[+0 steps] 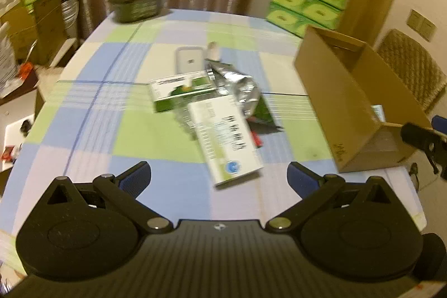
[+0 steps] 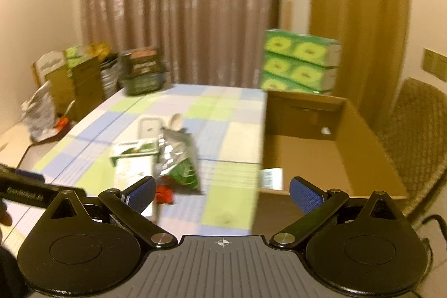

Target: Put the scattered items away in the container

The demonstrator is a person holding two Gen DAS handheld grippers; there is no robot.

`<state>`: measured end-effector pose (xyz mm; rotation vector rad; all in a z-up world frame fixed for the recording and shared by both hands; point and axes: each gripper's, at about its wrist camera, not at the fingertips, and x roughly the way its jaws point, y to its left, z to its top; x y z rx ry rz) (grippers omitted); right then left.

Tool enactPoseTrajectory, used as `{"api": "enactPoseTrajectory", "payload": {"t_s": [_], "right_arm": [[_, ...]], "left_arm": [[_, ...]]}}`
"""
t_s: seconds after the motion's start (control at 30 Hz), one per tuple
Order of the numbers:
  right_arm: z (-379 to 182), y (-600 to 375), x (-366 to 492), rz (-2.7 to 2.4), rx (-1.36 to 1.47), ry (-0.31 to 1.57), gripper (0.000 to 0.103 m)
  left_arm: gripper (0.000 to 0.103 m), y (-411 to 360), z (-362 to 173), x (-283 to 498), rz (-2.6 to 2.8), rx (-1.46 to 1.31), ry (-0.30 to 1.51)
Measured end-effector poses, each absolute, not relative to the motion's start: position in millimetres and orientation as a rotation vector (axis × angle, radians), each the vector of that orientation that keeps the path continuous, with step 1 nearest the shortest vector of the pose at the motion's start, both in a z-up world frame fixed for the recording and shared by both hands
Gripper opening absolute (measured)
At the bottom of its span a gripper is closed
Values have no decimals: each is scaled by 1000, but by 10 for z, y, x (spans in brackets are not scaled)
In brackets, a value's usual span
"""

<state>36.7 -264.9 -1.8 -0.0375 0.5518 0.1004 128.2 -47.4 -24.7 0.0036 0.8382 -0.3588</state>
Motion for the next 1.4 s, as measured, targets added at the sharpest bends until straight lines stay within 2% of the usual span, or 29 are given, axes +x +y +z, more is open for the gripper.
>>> {"api": "enactPoseTrajectory", "payload": {"t_s": [0.57, 1.3, 1.37, 1.4], "right_arm": [[-692, -2009, 871, 254, -98, 700, 99], [-1340, -1381, 1725, 342, -165, 796, 99], [-1362, -1357, 1755, 340, -172, 794, 97], [-1370, -1353, 1772, 340, -173, 794, 93]], "left_arm": [[102, 24, -497, 1614, -258, 16, 860], [102, 365, -976, 2256, -244, -13, 905], [102, 366, -1009, 2291, -245, -21, 908], [102, 361, -1025, 2304, -245, -24, 911]]}}
